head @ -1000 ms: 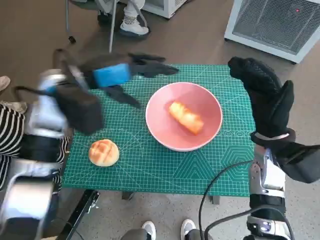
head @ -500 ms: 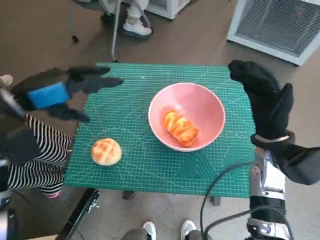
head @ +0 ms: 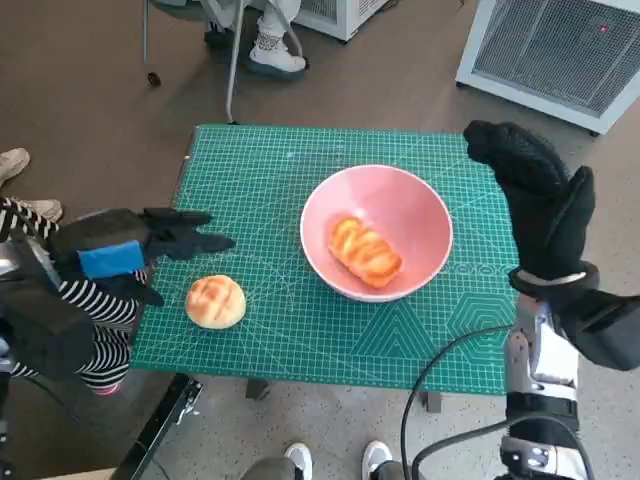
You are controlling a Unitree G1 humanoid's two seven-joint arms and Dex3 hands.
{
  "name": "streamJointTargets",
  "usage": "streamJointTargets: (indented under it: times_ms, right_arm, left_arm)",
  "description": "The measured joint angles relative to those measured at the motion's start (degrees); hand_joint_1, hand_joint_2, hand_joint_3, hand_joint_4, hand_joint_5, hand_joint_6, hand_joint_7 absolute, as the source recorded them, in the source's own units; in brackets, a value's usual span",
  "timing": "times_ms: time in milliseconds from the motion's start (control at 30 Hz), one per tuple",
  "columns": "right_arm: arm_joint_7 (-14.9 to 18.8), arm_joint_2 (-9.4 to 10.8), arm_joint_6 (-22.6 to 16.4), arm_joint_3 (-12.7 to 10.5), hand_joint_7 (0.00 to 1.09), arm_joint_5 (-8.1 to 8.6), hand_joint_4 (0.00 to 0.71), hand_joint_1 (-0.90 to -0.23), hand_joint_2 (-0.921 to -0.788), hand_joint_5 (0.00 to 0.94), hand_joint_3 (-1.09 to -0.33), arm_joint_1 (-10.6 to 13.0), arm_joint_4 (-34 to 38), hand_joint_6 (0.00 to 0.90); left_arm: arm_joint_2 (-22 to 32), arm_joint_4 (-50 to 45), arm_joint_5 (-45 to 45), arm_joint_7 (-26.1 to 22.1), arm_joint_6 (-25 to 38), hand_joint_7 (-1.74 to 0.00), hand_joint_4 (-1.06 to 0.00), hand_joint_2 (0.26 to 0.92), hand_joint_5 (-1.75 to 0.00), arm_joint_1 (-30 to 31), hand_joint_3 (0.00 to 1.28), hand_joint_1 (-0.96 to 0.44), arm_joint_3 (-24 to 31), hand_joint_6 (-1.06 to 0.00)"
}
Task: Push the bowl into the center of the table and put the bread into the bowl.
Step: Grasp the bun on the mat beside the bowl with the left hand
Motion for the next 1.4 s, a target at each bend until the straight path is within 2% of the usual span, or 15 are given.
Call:
streamJointTargets:
  times_ms: [367, 600, 733, 900, 967, 1000, 1033, 1067, 1100, 1133, 1167, 1233, 1400]
  right_arm:
    - [0.01, -0.21, 0.36, 0.1, 0.58, -0.01, 0.161, -0.723, -0.921, 0.0, -0.695, 0.03, -0.27, 0.0]
    - [0.01, -0.4, 0.36, 0.09, 0.58, -0.01, 0.16, -0.721, -0.921, 0.0, -0.699, 0.23, -0.39, 0.004]
    - [0.02, -0.5, 0.37, 0.07, 0.58, 0.0, 0.16, -0.719, -0.921, 0.0, -0.7, 0.52, -0.45, 0.004]
    - [0.01, -0.6, 0.37, 0.01, 0.58, -0.01, 0.16, -0.715, -0.921, 0.0, -0.7, 0.94, -0.72, 0.004]
    - [0.0, -0.6, 0.37, 0.03, 0.58, -0.03, 0.16, -0.714, -0.921, 0.001, -0.7, 0.95, -0.9, 0.004]
    - [0.0, -0.6, 0.37, 0.03, 0.58, -0.05, 0.16, -0.714, -0.921, 0.001, -0.7, 0.95, -0.99, 0.004]
    - [0.0, -0.6, 0.37, 0.02, 0.58, -0.05, 0.16, -0.714, -0.921, 0.0, -0.7, 0.95, -1.06, 0.004]
    - [-0.01, -0.6, 0.37, 0.0, 0.58, -0.05, 0.16, -0.714, -0.921, 0.0, -0.7, 0.95, -1.12, 0.004]
    - [-0.02, -0.6, 0.37, -0.02, 0.58, -0.06, 0.16, -0.713, -0.921, 0.0, -0.701, 0.97, -1.17, 0.003]
    - [-0.03, -0.61, 0.36, -0.05, 0.58, -0.06, 0.16, -0.713, -0.921, 0.0, -0.702, 0.99, -1.19, 0.003]
    - [-0.06, -0.61, 0.36, -0.07, 0.58, -0.09, 0.16, -0.713, -0.921, 0.0, -0.703, 1.01, -1.19, 0.003]
    - [-0.11, -0.61, 0.36, -0.07, 0.58, -0.19, 0.16, -0.713, -0.921, 0.0, -0.704, 1.03, -1.2, 0.003]
    - [-0.5, -0.62, 0.35, -0.09, 0.58, -0.34, 0.16, -0.712, -0.921, 0.0, -0.705, 1.08, -1.28, 0.003]
  left_arm:
    - [-2.76, 3.02, 7.94, 7.92, -3.69, -0.03, -0.24, 0.737, 0.0, 1.18, 0.0, -0.16, -3.36, -0.34]
    - [-5.87, 11.05, 15.01, 13.36, -4.73, -0.03, -0.25, 0.745, -0.01, 0.48, 0.01, -0.15, -8.0, -0.35]
    - [-7.5, 17.1, 19.48, 17.21, -5.41, -0.04, -0.28, 0.757, -0.02, -1.03, 0.01, -0.12, -11.07, -0.39]
    - [-8.76, 23.26, 22.78, 21.8, -6.26, -0.09, -0.44, 0.803, -0.06, -4.29, 0.03, -0.09, -13.82, -0.54]
    - [-8.97, 24.86, 23.76, 22.62, -6.31, -0.14, -0.58, 0.84, -0.09, -5.81, 0.03, -0.07, -14.71, -0.65]
    - [-8.97, 25.31, 23.97, 22.74, -6.3, -0.16, -0.61, 0.849, -0.09, -6.28, 0.03, -0.07, -15.03, -0.67]
    - [-8.98, 25.8, 24.1, 22.89, -6.29, -0.58, -0.7, 0.875, -0.13, -6.69, 0.07, -0.17, -15.34, -0.64]
    - [-8.97, 26.23, 24.14, 22.92, -6.26, -0.73, -0.71, 0.884, -0.18, -7.03, 0.1, -0.21, -15.66, -0.62]
    - [-8.97, 26.52, 24.14, 22.9, -6.25, -0.88, -0.67, 0.897, -0.59, -7.26, 0.11, -0.13, -15.92, -0.61]
    - [-8.98, 26.69, 24.1, 22.74, -6.25, -0.98, -0.64, 0.906, -0.86, -7.43, 0.12, -0.09, -16.13, -0.6]
    - [-8.98, 26.81, 24.04, 22.43, -6.23, -1.02, -0.62, 0.911, -1.04, -7.58, 0.12, -0.06, -16.29, -0.6]
    - [-8.99, 27.0, 23.79, 21.73, -6.19, -1.04, -0.62, 0.916, -1.19, -7.74, 0.11, -0.03, -16.59, -0.62]
    - [-8.97, 27.14, 22.36, 19.87, -6.3, -1.05, -0.61, 0.919, -1.32, -8.33, 0.1, 0.0, -16.78, -0.64]
